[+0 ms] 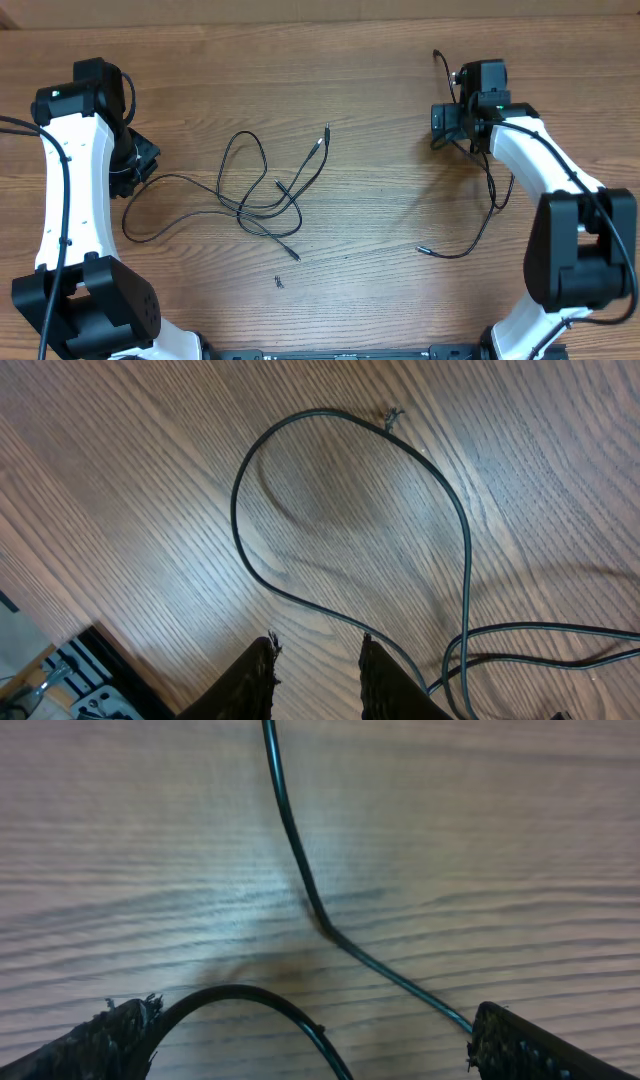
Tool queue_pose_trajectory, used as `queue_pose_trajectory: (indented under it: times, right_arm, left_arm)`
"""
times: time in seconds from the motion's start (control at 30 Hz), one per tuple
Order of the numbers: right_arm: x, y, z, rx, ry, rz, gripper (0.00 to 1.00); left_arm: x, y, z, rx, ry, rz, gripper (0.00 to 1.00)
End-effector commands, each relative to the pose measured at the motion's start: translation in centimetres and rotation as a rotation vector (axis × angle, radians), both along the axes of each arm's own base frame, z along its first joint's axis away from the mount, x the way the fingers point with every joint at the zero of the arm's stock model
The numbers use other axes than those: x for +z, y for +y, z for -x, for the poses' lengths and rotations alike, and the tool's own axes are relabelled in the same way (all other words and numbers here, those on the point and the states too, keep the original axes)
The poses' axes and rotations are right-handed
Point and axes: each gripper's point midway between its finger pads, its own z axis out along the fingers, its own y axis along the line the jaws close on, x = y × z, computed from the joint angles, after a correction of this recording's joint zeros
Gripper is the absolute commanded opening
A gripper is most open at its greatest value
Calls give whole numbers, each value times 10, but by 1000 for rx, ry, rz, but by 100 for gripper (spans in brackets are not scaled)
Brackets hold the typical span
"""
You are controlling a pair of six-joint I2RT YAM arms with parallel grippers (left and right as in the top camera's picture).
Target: Untangle cables
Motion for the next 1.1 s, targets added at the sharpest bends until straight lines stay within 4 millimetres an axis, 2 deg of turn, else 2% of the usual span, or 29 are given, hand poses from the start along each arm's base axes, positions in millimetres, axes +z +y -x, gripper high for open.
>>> queue_pose_trajectory:
  times: [0.0,0.17,0.23,0.33,0.4,0.5,0.73,0.8,0.93,1.07]
  right_arm:
    - [81,-6,-9,-15,-192,-3,100]
    - [157,-1,5,5,-360,-30,100]
    - [186,13,15,94,-420,-63,100]
    - [218,28,33,183,-482,-110,100]
    - [230,33,48,207,-492,-132,100]
    - [226,40,73,238,-431,-171,100]
    - [178,78,137,351,-106,-390,100]
    - [168,83,152,356,-26,-432,100]
    - [148,83,174,329,112,-457,100]
    - [131,83,182,288,216,-477,100]
  left_arm:
    - [2,0,-5,-19,-9,2,30]
    - [2,0,-6,-19,-12,1,30]
    - [2,0,-6,-19,-12,1,30]
    - [2,-1,-5,-19,-12,3,29]
    - [2,-2,-6,-20,-14,11,29]
    - [2,-3,-6,-19,-18,20,29]
    - [1,-8,-10,-21,-33,47,29]
    - [1,-10,-10,-22,-36,58,29]
    - [1,-10,-10,-23,-35,58,28]
    - [1,-10,-10,-25,-35,58,30]
